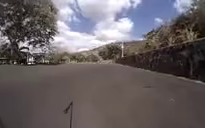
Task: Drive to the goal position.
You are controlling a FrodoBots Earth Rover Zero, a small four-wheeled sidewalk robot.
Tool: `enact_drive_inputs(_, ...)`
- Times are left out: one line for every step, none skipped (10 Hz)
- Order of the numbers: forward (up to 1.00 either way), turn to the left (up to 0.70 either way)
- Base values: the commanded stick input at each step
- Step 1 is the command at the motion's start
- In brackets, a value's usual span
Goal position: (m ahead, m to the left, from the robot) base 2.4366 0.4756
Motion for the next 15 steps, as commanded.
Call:
enact_drive_inputs(0.7, 0.0)
enact_drive_inputs(0.7, 0.0)
enact_drive_inputs(0.7, 0.0)
enact_drive_inputs(0.7, 0.0)
enact_drive_inputs(0.7, 0.0)
enact_drive_inputs(0.7, 0.0)
enact_drive_inputs(0.7, 0.0)
enact_drive_inputs(0.7, 0.0)
enact_drive_inputs(0.7, 0.0)
enact_drive_inputs(0.7, 0.0)
enact_drive_inputs(0.7, 0.0)
enact_drive_inputs(0.7, 0.0)
enact_drive_inputs(0.7, 0.0)
enact_drive_inputs(0.7, 0.0)
enact_drive_inputs(0.7, 0.0)
